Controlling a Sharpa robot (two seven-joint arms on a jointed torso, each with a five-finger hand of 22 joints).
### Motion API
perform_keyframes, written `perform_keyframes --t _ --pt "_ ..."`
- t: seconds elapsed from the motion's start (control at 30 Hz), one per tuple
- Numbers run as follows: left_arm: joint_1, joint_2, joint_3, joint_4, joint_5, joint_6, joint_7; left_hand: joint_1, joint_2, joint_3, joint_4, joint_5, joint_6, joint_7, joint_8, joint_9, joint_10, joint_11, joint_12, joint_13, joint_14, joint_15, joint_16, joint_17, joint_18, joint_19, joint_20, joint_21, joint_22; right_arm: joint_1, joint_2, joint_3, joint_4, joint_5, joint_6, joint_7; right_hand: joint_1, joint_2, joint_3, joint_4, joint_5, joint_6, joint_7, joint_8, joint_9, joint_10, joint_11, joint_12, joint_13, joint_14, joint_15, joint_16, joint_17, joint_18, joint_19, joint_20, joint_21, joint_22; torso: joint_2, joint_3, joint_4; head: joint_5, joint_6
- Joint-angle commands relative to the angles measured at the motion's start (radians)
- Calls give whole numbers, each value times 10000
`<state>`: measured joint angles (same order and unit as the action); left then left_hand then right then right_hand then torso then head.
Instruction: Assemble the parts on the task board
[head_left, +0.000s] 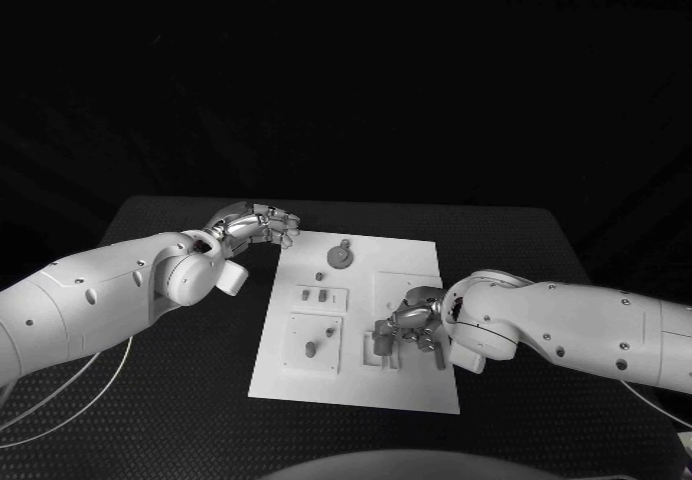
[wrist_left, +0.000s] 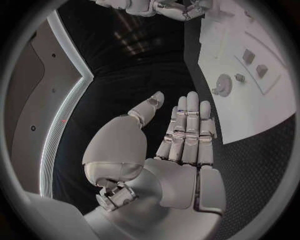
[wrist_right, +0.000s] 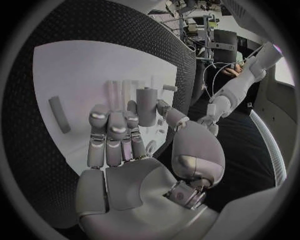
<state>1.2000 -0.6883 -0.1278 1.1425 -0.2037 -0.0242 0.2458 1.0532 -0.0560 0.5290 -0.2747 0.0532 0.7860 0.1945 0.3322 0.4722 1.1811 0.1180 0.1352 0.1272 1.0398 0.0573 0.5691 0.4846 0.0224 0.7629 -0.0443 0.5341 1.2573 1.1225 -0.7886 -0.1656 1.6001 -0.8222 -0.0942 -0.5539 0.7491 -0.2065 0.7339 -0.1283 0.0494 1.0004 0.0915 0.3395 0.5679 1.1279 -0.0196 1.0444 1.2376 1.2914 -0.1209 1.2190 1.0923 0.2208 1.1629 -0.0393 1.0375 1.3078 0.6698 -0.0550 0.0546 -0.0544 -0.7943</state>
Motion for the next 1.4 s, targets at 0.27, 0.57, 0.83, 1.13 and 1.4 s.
perform_keyframes --t 0.27,0.57,0.83,1.13,1.4 --pt "7 -4 7 35 42 168 58 -84 -8 18 -24 -4 -81 -14 54 -13 7 20 -40 -10 51 -2 -81 24 119 45 21 -38 17 -19 234 -157 -289 260 396 -75 -133 44 -16 70 -8 44 3 -16 -18 46 13 -64 -9 45 -7 -72 18 410 48 16 60 44 8 8 12 43 -53" --pt "7 -25 8 38 42 178 50 -89 -10 20 -25 -4 -83 -13 55 -15 6 20 -41 -10 52 -1 -91 35 119 45 22 -42 22 -57 281 -257 -357 140 469 -89 -162 75 -25 70 -8 42 5 -26 -22 41 14 -69 -5 44 -6 -74 26 410 42 13 65 46 6 13 5 121 -77" --pt "7 -28 8 42 42 205 52 -103 -9 18 -19 -4 -85 -12 56 -16 6 21 -43 -10 53 0 -99 44 118 46 23 -46 26 -103 369 -268 -399 35 464 -52 -192 94 -35 71 -8 37 7 -35 -25 34 16 -73 -2 42 -4 -77 31 410 35 11 69 48 4 9 9 171 -91" --pt "7 -42 8 47 42 211 50 -120 -7 17 -12 -4 -87 -11 58 -18 6 21 -44 -10 55 2 -110 56 117 46 24 -50 32 -137 407 -270 -441 1 446 -39 -214 91 -45 68 -8 35 9 -41 -27 31 18 -74 1 41 -3 -79 36 410 31 9 73 50 8 4 12 194 -114" --pt "7 -42 8 50 42 221 51 -130 -5 16 -8 -5 -88 -10 59 -20 6 22 -45 -10 56 2 -118 65 117 47 25 -54 36 -147 429 -270 -467 -64 410 -27 -226 77 -53 54 -8 21 13 -54 -32 21 21 -79 5 36 0 -83 41 410 24 6 76 51 3 6 3 198 -114"
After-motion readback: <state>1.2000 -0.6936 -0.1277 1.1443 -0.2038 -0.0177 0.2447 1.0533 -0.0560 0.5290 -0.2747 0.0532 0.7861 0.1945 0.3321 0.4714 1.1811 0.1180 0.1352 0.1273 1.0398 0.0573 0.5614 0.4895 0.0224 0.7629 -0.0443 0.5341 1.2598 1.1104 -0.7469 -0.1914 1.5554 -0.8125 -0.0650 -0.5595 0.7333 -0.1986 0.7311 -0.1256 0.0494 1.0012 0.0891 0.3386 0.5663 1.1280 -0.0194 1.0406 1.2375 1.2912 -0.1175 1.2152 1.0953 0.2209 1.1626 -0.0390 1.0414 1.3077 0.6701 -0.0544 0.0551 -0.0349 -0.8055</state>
